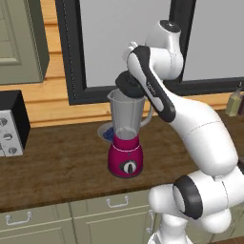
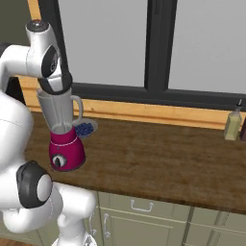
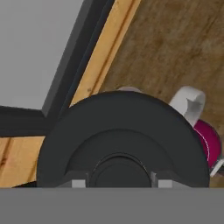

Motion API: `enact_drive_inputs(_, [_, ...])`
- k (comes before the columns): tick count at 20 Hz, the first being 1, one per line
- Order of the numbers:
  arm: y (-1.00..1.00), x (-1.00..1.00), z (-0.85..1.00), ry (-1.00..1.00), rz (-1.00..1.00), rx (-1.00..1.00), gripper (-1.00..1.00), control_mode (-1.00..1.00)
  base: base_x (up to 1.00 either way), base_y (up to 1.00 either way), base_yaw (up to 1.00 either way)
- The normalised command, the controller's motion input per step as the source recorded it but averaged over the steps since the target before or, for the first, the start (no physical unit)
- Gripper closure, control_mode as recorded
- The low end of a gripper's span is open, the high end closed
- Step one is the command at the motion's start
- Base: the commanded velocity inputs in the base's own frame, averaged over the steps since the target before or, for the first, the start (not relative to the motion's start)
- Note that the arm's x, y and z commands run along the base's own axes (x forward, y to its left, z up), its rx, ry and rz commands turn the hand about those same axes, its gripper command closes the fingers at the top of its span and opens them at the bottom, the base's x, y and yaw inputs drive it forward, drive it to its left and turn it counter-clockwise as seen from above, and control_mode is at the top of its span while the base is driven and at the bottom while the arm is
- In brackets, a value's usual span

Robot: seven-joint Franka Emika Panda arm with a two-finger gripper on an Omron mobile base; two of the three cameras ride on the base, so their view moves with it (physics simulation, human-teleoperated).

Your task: Close the lid blender by securely placing the lid on top.

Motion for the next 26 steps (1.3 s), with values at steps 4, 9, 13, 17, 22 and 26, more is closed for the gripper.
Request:
enact_drive_inputs(4, [0.13,0.34,0.0,0.35,0.0,-0.01,1.0,-1.0,0.0,0.0,0.0])
enact_drive_inputs(9, [0.09,0.12,0.0,0.17,0.0,0.0,1.0,-1.0,0.0,0.0,0.0])
enact_drive_inputs(13, [0.08,0.0,0.0,0.0,0.0,0.0,1.0,-1.0,0.0,0.0,0.0])
enact_drive_inputs(17, [0.08,0.0,-0.12,0.0,0.0,-0.04,1.0,-1.0,0.0,0.0,0.0])
enact_drive_inputs(22, [0.0,0.0,-0.17,0.0,-0.03,-0.06,1.0,-1.0,0.0,0.0,0.0])
enact_drive_inputs(26, [0.0,0.04,-0.12,0.0,-0.02,-0.03,1.0,-1.0,0.0,0.0,0.0])
